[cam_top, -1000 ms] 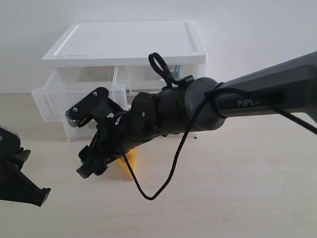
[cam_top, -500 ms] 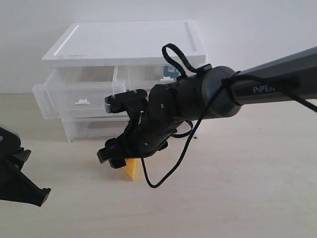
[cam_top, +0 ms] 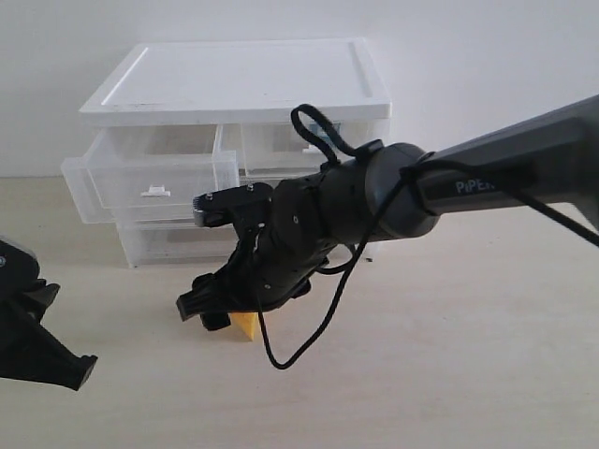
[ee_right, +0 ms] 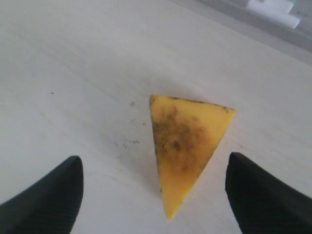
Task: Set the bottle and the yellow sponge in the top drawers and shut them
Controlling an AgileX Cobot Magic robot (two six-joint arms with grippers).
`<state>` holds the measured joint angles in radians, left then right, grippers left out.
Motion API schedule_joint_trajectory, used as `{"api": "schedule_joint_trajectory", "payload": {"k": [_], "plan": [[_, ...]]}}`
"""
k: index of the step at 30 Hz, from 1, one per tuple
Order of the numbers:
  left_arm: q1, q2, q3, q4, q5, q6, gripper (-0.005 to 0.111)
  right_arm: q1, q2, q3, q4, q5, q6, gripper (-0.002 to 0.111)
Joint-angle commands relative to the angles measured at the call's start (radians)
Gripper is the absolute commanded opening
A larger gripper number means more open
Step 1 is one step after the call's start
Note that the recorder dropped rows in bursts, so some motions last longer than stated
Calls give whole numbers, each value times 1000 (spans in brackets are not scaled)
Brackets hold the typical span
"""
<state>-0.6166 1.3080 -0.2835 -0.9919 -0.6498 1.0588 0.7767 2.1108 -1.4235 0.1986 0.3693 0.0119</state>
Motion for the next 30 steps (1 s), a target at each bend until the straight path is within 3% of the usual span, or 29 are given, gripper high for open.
{"api": "schedule_joint_trajectory", "payload": {"k": [1,6,10,12,16,30], "plan": [[2,-8,4,6,4,-13,4,3,13,5,-16,-28,3,71],[2,-8,4,6,4,-13,4,3,15,5,-36,-56,1,69],[2,-8,4,6,4,-13,4,3,15,5,-38,-57,-12,52],[2,-8,4,6,4,-13,4,3,15,5,-38,-55,-18,52],[2,-8,4,6,4,-13,4,3,15,5,-38,-50,-18,64],[2,-8,4,9,12,-13,4,1,27,5,-38,-37,32,65]]}}
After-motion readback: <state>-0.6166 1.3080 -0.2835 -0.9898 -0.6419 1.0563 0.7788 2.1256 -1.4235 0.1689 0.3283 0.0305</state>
